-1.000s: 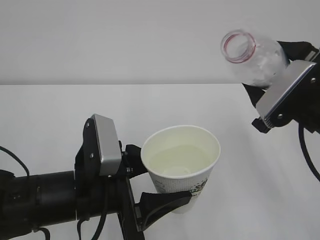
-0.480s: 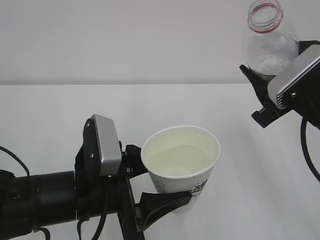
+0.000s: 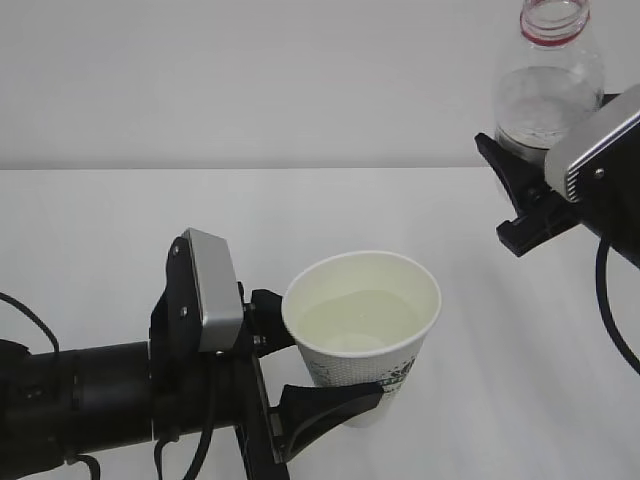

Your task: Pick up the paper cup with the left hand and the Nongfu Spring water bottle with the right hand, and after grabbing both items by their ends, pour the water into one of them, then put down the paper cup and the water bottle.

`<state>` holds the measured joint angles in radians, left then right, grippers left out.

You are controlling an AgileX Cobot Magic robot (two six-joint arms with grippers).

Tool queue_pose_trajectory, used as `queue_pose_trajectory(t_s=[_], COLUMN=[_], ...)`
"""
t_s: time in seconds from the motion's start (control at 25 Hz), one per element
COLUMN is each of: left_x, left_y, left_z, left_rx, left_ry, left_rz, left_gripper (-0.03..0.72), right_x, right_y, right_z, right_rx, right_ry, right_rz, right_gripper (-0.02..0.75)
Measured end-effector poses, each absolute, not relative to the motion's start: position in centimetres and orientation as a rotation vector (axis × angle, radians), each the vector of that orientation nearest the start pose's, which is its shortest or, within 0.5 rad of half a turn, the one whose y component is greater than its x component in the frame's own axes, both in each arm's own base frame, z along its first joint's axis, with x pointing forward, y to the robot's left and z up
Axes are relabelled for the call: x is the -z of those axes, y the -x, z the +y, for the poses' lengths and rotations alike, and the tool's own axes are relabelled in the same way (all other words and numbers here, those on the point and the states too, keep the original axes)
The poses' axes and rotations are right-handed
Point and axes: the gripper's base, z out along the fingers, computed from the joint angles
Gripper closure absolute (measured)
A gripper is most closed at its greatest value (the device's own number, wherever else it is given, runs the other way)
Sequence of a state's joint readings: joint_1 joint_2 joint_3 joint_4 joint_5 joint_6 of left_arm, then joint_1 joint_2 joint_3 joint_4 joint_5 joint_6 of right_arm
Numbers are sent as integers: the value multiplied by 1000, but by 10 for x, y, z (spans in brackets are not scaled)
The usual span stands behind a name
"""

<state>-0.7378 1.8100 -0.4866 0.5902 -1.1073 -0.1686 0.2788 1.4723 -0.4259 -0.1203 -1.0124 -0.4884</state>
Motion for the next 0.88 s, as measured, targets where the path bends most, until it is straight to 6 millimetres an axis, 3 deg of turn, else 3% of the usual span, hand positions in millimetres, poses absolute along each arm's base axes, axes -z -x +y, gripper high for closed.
queue_pose_trajectory(t_s=[0.6,0.88], left_x=[-142,-141], left_y=[-180,-180], left_z=[-225,-225], left_rx=[899,900], left_ry=[-1104,-1105], left_rz=[1473,1479], left_gripper=[196,196], right_x=[-219,-205], right_y=[-252,-255], right_z=[76,72], right_rx=[65,34], right_ry=[542,444], right_rz=[1423,1511], right_gripper=[242,242])
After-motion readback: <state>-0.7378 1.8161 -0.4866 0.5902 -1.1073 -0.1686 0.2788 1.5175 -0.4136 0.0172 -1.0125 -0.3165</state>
